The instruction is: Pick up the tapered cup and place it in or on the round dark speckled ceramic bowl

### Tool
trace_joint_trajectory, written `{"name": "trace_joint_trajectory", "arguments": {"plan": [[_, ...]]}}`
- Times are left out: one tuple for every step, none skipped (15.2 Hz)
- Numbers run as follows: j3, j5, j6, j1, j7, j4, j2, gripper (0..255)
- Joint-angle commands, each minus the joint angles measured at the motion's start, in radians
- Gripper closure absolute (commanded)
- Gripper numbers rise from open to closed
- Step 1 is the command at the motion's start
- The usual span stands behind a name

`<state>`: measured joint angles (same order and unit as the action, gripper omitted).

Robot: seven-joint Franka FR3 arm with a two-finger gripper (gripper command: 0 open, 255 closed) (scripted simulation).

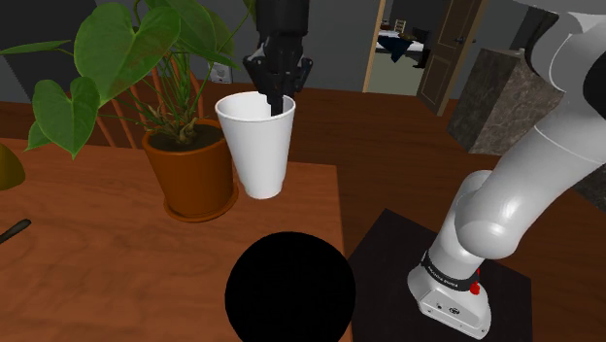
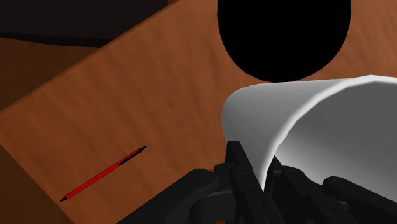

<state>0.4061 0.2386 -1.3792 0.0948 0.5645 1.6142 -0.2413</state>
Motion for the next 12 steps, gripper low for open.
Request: {"name": "trace_joint_trajectory", "arguments": {"plan": [[0.011, 0.014, 0.017, 0.011, 0.026, 0.002, -0.026, 255], [0.019, 0.023, 0.027, 0.017, 0.044, 0.002, -0.041, 255], [0.027, 0.031, 0.037, 0.024, 0.062, 0.000, -0.054, 255], [0.036, 0.040, 0.048, 0.031, 0.081, -0.003, -0.066, 255], [0.045, 0.048, 0.058, 0.037, 0.100, -0.007, -0.078, 255], [0.054, 0.056, 0.069, 0.044, 0.120, -0.012, -0.088, 255], [0.064, 0.065, 0.080, 0.050, 0.141, -0.019, -0.098, 255], [0.074, 0.073, 0.090, 0.057, 0.162, -0.027, -0.106, 255], [0.085, 0.081, 0.101, 0.063, 0.184, -0.036, -0.113, 255], [0.096, 0.088, 0.112, 0.069, 0.206, -0.046, -0.120, 255], [0.108, 0.096, 0.122, 0.075, 0.229, -0.058, -0.125, 255], [0.118, 0.102, 0.131, 0.079, 0.248, -0.068, -0.128, 255]]}}
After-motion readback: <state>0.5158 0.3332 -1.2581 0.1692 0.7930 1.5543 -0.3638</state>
